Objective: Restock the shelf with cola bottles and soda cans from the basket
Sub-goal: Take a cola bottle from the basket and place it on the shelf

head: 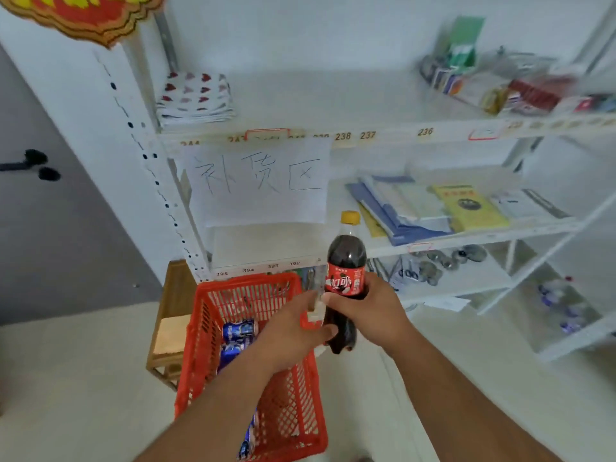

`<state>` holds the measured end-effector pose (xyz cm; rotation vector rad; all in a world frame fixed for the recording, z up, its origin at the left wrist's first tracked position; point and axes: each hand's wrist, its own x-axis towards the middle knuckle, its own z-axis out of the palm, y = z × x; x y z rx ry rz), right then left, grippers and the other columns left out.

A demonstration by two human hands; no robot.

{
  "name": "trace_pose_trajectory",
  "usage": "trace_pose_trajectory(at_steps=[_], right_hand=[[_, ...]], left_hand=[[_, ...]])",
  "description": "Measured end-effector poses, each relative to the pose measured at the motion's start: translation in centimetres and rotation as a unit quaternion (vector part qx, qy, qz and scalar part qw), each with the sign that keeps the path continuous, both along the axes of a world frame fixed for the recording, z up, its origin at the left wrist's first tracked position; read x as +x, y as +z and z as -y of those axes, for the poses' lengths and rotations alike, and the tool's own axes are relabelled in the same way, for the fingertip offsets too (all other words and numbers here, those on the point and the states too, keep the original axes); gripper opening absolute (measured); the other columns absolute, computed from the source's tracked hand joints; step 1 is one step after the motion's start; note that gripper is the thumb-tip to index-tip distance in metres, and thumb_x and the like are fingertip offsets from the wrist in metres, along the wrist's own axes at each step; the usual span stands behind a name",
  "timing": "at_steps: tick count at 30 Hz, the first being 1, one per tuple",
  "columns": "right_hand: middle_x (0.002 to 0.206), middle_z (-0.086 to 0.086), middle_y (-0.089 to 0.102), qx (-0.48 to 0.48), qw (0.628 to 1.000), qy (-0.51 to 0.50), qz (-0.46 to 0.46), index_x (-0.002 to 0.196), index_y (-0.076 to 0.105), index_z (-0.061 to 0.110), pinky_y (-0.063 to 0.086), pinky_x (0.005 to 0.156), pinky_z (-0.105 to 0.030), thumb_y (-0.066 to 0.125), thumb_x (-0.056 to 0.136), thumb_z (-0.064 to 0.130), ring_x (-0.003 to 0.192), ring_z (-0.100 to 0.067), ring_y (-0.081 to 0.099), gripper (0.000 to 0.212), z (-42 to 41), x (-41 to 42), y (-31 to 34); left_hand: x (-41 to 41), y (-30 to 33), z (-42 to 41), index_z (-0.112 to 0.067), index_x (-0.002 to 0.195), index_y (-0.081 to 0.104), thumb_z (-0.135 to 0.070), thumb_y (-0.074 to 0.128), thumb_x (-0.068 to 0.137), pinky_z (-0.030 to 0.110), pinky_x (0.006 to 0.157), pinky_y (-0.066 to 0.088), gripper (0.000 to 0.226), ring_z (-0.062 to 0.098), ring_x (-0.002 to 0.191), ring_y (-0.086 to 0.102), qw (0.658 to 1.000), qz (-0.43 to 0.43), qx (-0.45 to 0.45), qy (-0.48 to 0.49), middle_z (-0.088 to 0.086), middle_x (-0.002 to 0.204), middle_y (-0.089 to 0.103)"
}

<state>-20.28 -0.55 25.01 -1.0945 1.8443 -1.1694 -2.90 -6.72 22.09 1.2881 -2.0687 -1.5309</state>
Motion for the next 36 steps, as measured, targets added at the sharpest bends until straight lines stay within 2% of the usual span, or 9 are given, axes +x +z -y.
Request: trace_pose_trajectory(at_steps=[3,6,9,12,17,22,27,34,36], right_hand=[[0.092,0.009,0.081,-0.014,0.999,-0.049,0.014,0.105,0.077,0.027,0.062,0.082,-0.028,0.092,0.077,0.029,0.084,-0.005,0.077,0.032,-3.1,-2.5,1.8],[0.092,0.007,0.081,-0.025,0.996,-0.089,0.018,0.104,0.078,0.026,0.062,0.084,-0.029,0.090,0.079,0.029,0.085,-0.007,0.077,0.028,-6.7,-5.3,3.6],[0.091,0.002,0.081,-0.043,0.990,-0.132,0.022,0.101,0.079,0.023,0.062,0.080,-0.027,0.089,0.082,0.027,0.086,-0.013,0.078,0.022,-10.7,-8.5,5.3],[0.091,0.000,0.081,-0.058,0.982,-0.177,0.026,0.102,0.079,0.019,0.057,0.070,-0.017,0.088,0.083,0.022,0.084,-0.012,0.078,0.021,-15.3,-11.8,6.4],[0.091,0.003,0.081,-0.065,0.969,-0.237,0.030,0.101,0.079,0.022,0.055,0.071,-0.017,0.088,0.084,0.025,0.085,-0.010,0.077,0.019,-24.6,-17.8,7.5],[0.090,0.006,0.081,-0.070,0.953,-0.294,0.030,0.101,0.079,0.022,0.051,0.064,-0.008,0.088,0.083,0.023,0.079,-0.003,0.076,0.020,-35.3,-23.6,8.5],[0.096,0.005,0.081,-0.083,0.928,-0.363,0.033,0.105,0.077,0.024,0.057,0.081,-0.025,0.089,0.081,0.028,0.090,-0.009,0.078,0.027,-45.6,-28.2,8.8],[0.098,0.005,0.081,-0.096,0.876,-0.473,0.029,0.108,0.076,0.022,0.057,0.080,-0.024,0.090,0.080,0.025,0.090,-0.008,0.077,0.032,-57.8,-31.9,8.6],[0.098,0.006,0.081,-0.098,0.856,-0.507,0.023,0.110,0.074,0.023,0.057,0.078,-0.022,0.091,0.079,0.026,0.089,-0.007,0.077,0.035,-60.7,-32.9,8.5]], left_hand=[[-3.2,1.2,-1.3,-0.040,0.153,0.048,-0.054,0.083,0.075,0.036,0.110,0.046,0.086,0.011,0.134,0.054,0.998,0.000,-0.011,-0.057,-0.013,0.145,0.057],[-7.1,2.1,-2.9,-0.043,0.153,0.045,-0.064,0.083,0.067,0.042,0.117,0.043,0.096,0.007,0.141,0.048,0.994,-0.012,-0.012,-0.111,-0.016,0.151,0.053],[-11.4,3.5,-5.3,-0.041,0.153,0.046,-0.063,0.083,0.065,0.041,0.117,0.043,0.098,0.006,0.142,0.044,0.987,-0.018,-0.006,-0.160,-0.012,0.152,0.051],[-16.0,4.6,-8.3,-0.039,0.152,0.047,-0.068,0.080,0.059,0.042,0.118,0.042,0.103,0.005,0.144,0.043,0.977,-0.022,-0.015,-0.209,-0.008,0.156,0.051],[-24.1,6.0,-15.7,-0.038,0.155,0.042,-0.048,0.086,0.079,0.032,0.115,0.039,0.088,0.001,0.141,0.040,0.952,-0.032,-0.024,-0.304,-0.013,0.150,0.048],[-32.1,6.7,-24.9,-0.041,0.150,0.045,-0.066,0.080,0.062,0.037,0.117,0.041,0.098,0.004,0.147,0.041,0.929,-0.031,-0.037,-0.366,-0.005,0.157,0.050],[-39.2,6.8,-34.3,-0.043,0.151,0.044,-0.065,0.082,0.064,0.041,0.120,0.041,0.098,0.004,0.148,0.041,0.897,-0.039,-0.029,-0.438,-0.009,0.156,0.051],[-47.3,6.8,-45.3,-0.049,0.143,0.044,-0.064,0.084,0.063,0.042,0.120,0.041,0.091,0.007,0.147,0.042,0.845,-0.046,-0.016,-0.532,-0.009,0.156,0.051],[-49.7,6.7,-48.2,-0.045,0.147,0.045,-0.064,0.084,0.062,0.041,0.120,0.041,0.095,0.005,0.148,0.041,0.824,-0.045,-0.013,-0.564,-0.010,0.155,0.051]])
